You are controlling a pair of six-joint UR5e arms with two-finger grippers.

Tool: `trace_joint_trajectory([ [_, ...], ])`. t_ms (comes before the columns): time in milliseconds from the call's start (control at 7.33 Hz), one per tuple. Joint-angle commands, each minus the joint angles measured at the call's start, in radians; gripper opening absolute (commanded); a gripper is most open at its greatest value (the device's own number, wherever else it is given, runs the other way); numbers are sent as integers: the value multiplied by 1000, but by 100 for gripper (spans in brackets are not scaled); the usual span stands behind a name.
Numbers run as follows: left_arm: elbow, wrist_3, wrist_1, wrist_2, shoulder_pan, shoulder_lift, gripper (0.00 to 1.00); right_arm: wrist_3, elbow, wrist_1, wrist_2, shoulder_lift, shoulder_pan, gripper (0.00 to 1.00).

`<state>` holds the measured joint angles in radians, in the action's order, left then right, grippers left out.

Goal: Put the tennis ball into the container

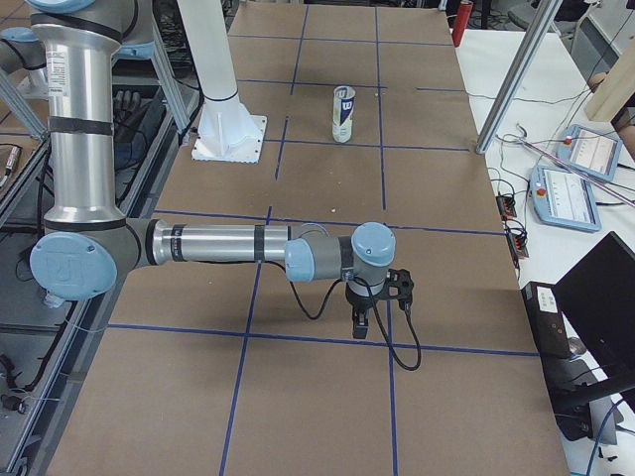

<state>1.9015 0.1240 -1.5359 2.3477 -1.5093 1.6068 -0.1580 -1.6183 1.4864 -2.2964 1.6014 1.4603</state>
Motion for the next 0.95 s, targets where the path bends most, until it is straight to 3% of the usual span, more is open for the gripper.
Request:
trace_joint_trajectory([
  [0,140,225,16,-4,160,50,100,0,0,0,0,0,-1,100],
  [409,205,553,51,-149,396,189,100,0,0,0,0,0,0,100],
  [818,87,717,91,-245,626,355,100,0,0,0,0,0,0,100],
])
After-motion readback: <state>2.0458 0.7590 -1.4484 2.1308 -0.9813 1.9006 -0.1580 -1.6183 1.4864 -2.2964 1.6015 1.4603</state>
